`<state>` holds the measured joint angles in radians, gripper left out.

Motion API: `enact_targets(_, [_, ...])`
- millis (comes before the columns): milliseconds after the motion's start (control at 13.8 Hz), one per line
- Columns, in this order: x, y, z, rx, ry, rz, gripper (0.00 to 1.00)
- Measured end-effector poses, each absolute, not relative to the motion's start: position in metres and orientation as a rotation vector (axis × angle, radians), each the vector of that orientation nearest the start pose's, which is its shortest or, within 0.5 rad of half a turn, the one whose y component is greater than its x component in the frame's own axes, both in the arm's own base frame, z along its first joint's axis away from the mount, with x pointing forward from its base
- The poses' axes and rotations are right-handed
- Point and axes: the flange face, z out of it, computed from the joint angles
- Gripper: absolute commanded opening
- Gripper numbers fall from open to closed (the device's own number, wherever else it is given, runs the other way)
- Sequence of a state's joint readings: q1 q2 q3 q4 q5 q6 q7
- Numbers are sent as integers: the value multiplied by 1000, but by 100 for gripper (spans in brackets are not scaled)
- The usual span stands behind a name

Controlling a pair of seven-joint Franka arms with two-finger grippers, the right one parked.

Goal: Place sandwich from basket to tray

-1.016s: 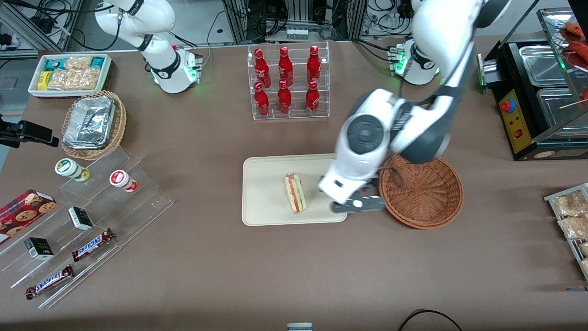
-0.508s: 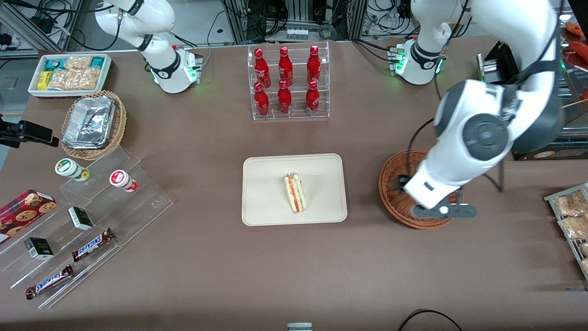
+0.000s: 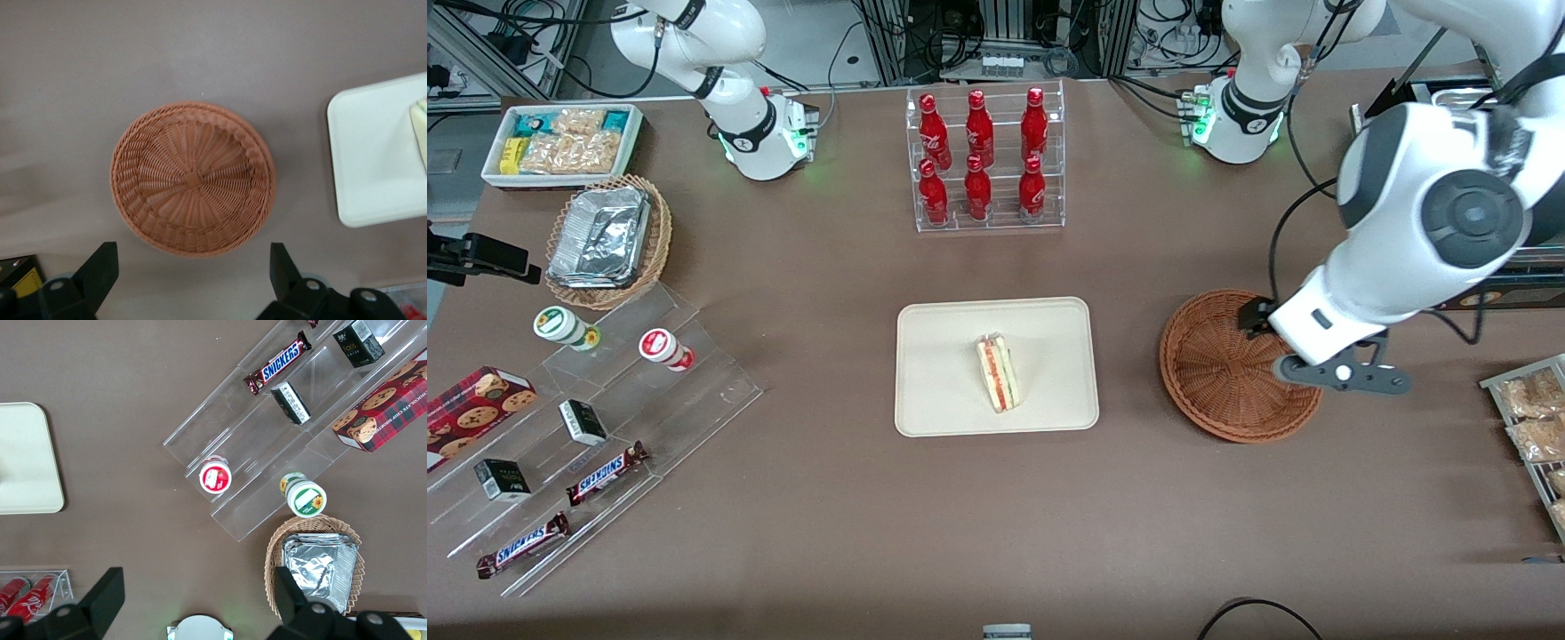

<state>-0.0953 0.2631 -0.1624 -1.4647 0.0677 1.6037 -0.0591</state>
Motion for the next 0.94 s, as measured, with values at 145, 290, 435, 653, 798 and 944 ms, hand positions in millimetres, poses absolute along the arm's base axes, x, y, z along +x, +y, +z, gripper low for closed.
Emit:
enact_targets(145, [607, -114, 534, -3098, 344, 217, 100])
enact_targets(290, [599, -85, 551, -3121, 372, 252, 100])
enact_targets(435, [589, -58, 574, -3129, 362, 231, 100])
enact_targets(653, [569, -41, 606, -3126, 327, 161, 100])
enact_targets(798, [559, -34, 619, -3123, 306, 133, 100])
enact_targets(944, [556, -26, 621, -3124, 282, 130, 100])
